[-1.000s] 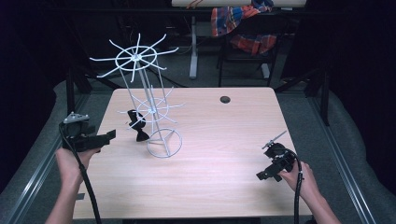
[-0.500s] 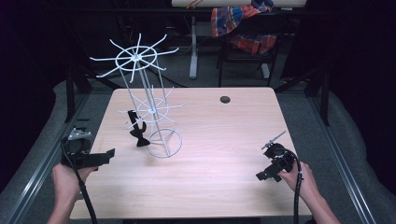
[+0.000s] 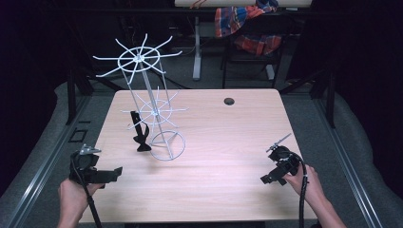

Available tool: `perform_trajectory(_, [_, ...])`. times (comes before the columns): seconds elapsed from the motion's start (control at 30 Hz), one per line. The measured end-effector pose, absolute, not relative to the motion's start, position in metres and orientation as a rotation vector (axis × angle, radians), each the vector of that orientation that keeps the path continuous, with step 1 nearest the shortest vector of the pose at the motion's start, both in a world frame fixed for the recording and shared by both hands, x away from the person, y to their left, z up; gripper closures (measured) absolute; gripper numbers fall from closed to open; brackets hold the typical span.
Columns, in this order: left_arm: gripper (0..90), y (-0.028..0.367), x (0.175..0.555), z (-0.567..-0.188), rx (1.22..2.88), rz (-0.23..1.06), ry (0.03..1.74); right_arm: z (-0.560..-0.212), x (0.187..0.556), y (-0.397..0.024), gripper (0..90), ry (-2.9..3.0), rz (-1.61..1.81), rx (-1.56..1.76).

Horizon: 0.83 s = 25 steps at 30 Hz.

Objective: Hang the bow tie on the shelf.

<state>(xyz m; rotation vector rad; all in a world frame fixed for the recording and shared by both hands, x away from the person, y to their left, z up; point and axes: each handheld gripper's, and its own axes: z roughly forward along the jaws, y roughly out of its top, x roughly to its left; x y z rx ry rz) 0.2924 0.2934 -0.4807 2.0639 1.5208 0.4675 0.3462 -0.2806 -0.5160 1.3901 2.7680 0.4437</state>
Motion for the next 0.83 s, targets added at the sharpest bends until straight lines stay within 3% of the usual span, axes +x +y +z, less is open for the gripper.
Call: perform_trajectory(0.83, [0.0,0.289,0.293,-0.504,2.119,0.398,1.564,-0.517,0.347,-0.28,7.8,2.784,0.44,1.368])
